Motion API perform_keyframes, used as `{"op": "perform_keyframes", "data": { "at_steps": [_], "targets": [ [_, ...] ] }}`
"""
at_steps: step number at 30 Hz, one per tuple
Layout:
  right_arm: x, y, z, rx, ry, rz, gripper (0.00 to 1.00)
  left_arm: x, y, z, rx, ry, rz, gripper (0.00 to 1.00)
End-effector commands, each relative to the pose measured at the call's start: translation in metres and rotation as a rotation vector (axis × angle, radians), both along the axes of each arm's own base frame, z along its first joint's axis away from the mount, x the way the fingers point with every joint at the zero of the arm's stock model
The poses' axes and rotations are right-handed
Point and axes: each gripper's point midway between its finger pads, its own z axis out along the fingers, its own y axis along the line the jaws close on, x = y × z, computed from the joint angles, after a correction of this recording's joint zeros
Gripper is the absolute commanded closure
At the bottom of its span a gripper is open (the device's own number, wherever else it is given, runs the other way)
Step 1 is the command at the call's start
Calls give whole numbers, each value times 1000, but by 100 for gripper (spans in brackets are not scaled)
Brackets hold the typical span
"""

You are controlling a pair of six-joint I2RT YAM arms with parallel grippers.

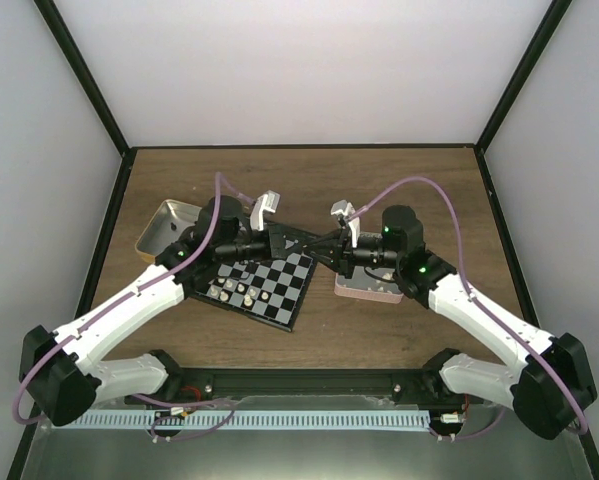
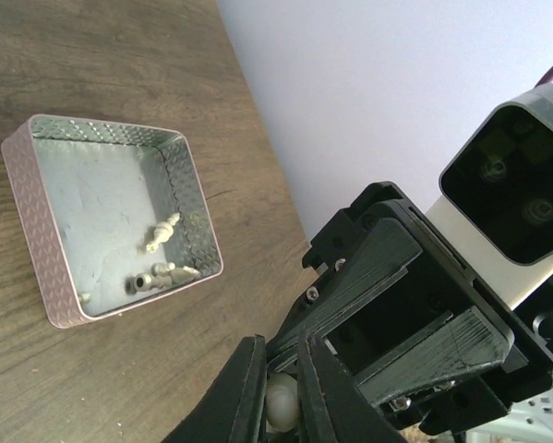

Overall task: Set up the chess pieces on the board
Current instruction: Place the chess piece on the chessboard.

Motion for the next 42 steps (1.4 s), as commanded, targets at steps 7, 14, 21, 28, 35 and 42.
{"op": "perform_keyframes", "data": {
  "at_steps": [7, 14, 21, 28, 35, 42],
  "targets": [
    [10, 2, 16, 27, -27, -48, 85, -6, -6, 1, -3, -24, -51, 96],
    [9, -2, 1, -4, 33, -72, 50, 16, 19, -20, 172, -85, 103, 96],
    [8, -20, 9, -15, 10, -170, 26, 40, 64, -61, 490, -202, 254, 96],
    [42, -50, 13, -41, 39, -465, 24, 34, 68, -112, 716, -245, 269, 96],
    [82, -119, -5, -64, 150, -960, 24, 20, 60, -151, 838, -253, 293, 96],
    [81, -148, -13, -36, 194, -1116, 23, 5, 50, -177, 851, -249, 278, 96]
  ]
}}
